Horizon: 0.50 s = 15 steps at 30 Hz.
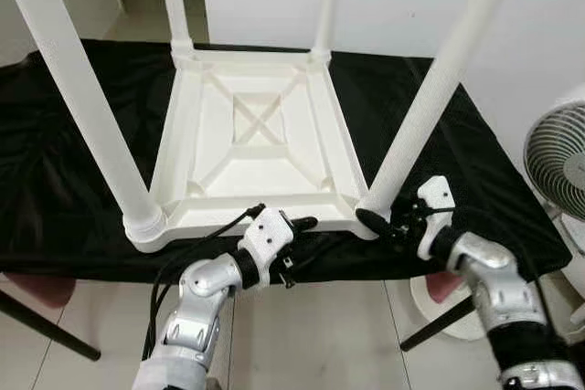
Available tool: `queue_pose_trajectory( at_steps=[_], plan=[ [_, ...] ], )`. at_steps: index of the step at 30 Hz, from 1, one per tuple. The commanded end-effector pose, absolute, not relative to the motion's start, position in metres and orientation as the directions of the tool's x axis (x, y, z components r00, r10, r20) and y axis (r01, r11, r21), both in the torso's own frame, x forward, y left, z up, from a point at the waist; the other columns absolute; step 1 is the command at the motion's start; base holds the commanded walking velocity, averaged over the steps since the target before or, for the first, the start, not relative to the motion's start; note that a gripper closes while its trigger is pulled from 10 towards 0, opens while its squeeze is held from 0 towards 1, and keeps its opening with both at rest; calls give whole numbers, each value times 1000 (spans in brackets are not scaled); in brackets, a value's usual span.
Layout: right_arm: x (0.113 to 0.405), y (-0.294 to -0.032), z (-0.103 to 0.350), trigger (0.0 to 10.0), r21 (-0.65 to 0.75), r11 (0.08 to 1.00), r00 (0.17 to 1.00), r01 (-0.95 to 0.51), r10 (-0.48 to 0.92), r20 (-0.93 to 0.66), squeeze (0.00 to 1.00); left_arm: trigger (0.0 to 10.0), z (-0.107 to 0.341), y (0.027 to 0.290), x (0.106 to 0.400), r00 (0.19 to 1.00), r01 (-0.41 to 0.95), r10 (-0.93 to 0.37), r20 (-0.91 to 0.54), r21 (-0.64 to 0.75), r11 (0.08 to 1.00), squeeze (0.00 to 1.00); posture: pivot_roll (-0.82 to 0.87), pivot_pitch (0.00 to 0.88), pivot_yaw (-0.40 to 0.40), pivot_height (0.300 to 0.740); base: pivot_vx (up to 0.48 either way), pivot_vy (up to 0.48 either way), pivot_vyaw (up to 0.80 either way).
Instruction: Building children table
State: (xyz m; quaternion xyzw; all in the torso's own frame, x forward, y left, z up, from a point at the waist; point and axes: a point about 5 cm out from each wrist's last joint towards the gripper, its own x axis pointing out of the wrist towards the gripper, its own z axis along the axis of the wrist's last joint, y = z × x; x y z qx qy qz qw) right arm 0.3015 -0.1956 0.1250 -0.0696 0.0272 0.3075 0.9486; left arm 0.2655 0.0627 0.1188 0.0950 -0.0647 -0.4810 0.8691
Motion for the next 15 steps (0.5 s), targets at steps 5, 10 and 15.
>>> queue_pose_trajectory(
  at_steps=[5,10,15],
  plan=[
    [290,-169,112,0,17,906,905,-422,422,-45,0,10000,116,66,268,651,737,-759,34,212,642,0,56,77,-18,740,0,0,0],
    [287,-151,110,0,50,951,952,-304,306,-19,0,10000,116,64,267,639,747,-769,33,211,630,0,50,83,-17,740,0,0,0],
    [284,-141,110,0,83,980,984,-178,180,-14,0,10000,117,63,267,636,750,-771,36,208,628,0,45,84,-14,740,0,0,0]
  ],
)
